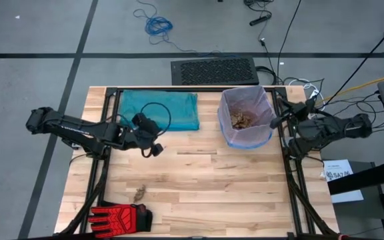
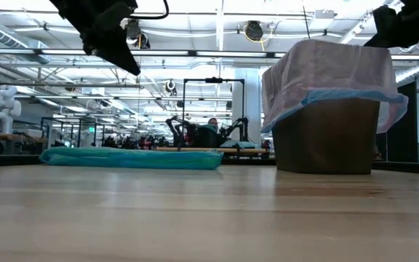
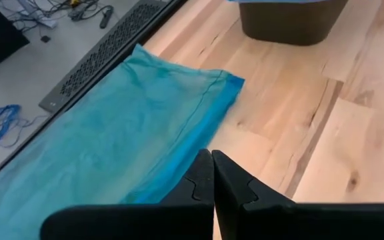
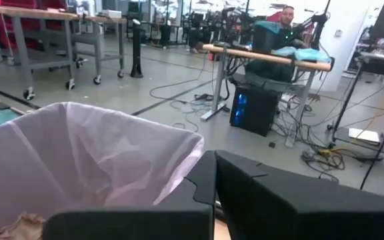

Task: Place trash/remove bag and relplace
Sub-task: Move the trash bin to the right

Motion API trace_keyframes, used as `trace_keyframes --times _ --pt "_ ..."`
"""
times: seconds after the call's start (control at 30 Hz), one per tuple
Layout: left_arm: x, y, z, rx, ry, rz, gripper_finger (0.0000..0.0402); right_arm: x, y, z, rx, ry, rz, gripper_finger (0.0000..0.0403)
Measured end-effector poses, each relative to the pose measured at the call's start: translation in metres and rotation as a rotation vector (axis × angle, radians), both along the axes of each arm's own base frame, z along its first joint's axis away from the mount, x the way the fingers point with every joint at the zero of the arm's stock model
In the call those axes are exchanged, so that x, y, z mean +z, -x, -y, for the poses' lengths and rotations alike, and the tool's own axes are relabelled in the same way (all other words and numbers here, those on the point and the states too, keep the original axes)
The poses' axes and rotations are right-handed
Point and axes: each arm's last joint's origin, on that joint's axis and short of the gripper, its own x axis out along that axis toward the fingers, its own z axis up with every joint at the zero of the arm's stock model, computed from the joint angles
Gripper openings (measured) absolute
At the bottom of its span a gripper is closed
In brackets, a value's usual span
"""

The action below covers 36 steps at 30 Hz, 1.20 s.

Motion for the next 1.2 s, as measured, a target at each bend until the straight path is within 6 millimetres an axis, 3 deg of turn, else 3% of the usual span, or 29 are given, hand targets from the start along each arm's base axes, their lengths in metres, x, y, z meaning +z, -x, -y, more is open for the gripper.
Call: trace_keyframes --times 0.4,0.7,1.0,1.2 --pt "-0.003 0.005 0.010 0.006 0.026 -0.011 0.0000 0.000 -0.001 0.002 0.013 -0.032 0.014 0.0000" --pt "-0.003 0.005 0.013 -0.004 0.031 -0.007 0.0000 -0.015 -0.003 0.000 0.092 -0.225 0.059 0.0000" --pt "-0.003 0.005 0.013 -0.014 0.042 -0.009 0.0000 -0.025 -0.029 -0.009 0.199 -0.406 0.000 0.0000" --pt "-0.003 0.005 0.014 -0.044 0.079 -0.018 0.0000 -0.028 -0.047 -0.014 0.234 -0.431 -0.032 0.0000"
